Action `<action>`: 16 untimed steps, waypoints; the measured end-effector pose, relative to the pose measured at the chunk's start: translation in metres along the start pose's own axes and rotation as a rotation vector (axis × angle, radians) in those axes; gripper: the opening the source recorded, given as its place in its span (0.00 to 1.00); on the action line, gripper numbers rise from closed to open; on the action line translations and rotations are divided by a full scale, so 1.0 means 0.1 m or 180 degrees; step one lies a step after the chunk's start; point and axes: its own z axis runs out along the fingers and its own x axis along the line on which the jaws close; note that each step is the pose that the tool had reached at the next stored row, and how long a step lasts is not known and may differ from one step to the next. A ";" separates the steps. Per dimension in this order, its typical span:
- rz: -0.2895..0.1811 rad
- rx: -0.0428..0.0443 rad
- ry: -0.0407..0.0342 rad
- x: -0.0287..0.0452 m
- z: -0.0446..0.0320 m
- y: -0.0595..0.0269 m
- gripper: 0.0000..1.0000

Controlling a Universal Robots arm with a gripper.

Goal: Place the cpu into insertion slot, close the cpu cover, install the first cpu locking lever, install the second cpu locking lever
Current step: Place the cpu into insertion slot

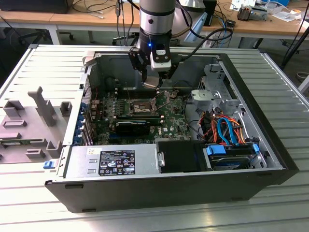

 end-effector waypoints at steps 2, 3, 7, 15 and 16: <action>0.0004 0.0000 0.0000 0.000 0.000 0.000 0.55; 0.0005 0.0000 0.0000 0.000 0.001 0.000 0.55; 0.0013 0.0000 -0.0001 0.000 0.001 0.000 0.55; 0.0027 0.0000 -0.0002 0.000 0.002 0.000 0.55; 0.0028 0.0000 -0.0003 0.000 0.003 0.000 0.55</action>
